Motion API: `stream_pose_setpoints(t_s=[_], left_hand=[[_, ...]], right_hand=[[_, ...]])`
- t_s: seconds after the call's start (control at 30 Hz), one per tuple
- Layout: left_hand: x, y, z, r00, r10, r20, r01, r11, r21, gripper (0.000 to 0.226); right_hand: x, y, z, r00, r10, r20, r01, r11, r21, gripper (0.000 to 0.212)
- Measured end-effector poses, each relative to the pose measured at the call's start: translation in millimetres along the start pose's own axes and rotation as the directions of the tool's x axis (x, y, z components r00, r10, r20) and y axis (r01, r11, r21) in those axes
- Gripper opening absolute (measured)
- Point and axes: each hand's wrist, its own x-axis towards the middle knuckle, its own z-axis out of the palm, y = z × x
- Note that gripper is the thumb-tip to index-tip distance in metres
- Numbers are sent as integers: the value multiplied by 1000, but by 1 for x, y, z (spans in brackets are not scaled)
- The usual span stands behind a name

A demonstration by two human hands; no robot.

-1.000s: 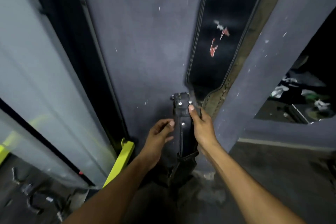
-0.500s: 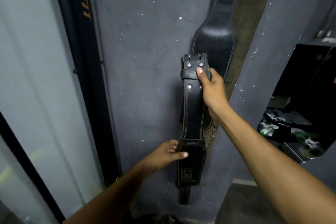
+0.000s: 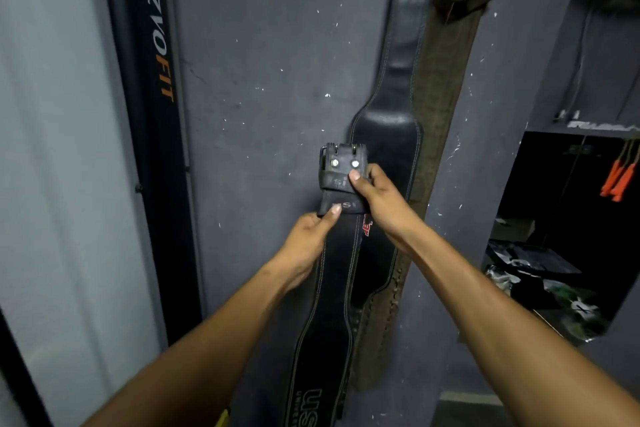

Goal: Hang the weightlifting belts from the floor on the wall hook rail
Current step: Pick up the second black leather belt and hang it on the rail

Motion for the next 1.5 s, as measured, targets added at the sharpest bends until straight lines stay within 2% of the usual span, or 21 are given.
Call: stream_pose_setpoints(t_s=[0.13, 0.27, 0.37, 0.47, 0.57, 0.67, 0.8, 1.0, 1.07, 1.17, 1.27, 1.33, 1.37, 1.47, 1.5], left_hand=[[11, 21, -3, 999, 53, 7, -53, 999, 1, 36], [19, 32, 1, 993, 114, 36, -113, 993, -16, 42], [23, 39, 7, 987, 159, 36, -162, 983, 87, 48], [33, 32, 6, 982, 186, 33, -187, 935, 301, 75], [29, 34, 7, 979, 186, 89, -205, 921, 332, 61], [21, 36, 12, 976, 185, 112, -207, 952, 227, 58], [16, 30, 15, 967, 226, 115, -240, 963, 121, 34], [7, 10, 14, 977, 204, 64, -209, 973, 101, 21], [6, 12, 20, 977, 199, 71, -203, 977, 61, 22], [4, 8, 19, 982, 150, 115, -155, 987, 44, 33], [-2, -17, 7, 971, -11, 240, -29, 986, 164, 51], [-7, -35, -2, 960, -130, 248, 65, 965, 252, 75], [-9, -42, -5, 962, -153, 228, 96, 966, 241, 76], [-14, -44, -8, 977, -120, 178, 87, 979, 183, 39], [-15, -44, -9, 979, -113, 170, 81, 980, 182, 33]], right_hand=[[-4, -8, -8, 995, -59, 76, 63, 996, -58, 17], [-16, -6, -5, 994, 3, 109, -14, 995, 96, 33], [-18, -3, 9, 1000, -25, -3, 25, 962, 272, 34], [-14, -9, 21, 985, -25, -171, 83, 937, 340, 32], [-6, -10, 23, 964, -18, -265, 103, 945, 310, 32], [-2, -11, 26, 953, -49, -299, 132, 955, 265, 29], [0, -29, 26, 951, -91, -294, 176, 944, 279, 25], [11, -55, 18, 955, -130, -267, 201, 945, 259, 15], [13, -56, 15, 953, -111, -282, 191, 943, 273, 19], [14, -60, 12, 953, -103, -286, 187, 940, 285, 28], [20, -73, 4, 948, -90, -304, 194, 924, 330, 25], [26, -84, -3, 949, -77, -307, 191, 913, 361, 23], [28, -88, -5, 949, -72, -306, 187, 912, 365, 22], [32, -90, -6, 948, -70, -309, 188, 909, 371, 22], [32, -89, -6, 946, -67, -316, 189, 909, 371, 22]])
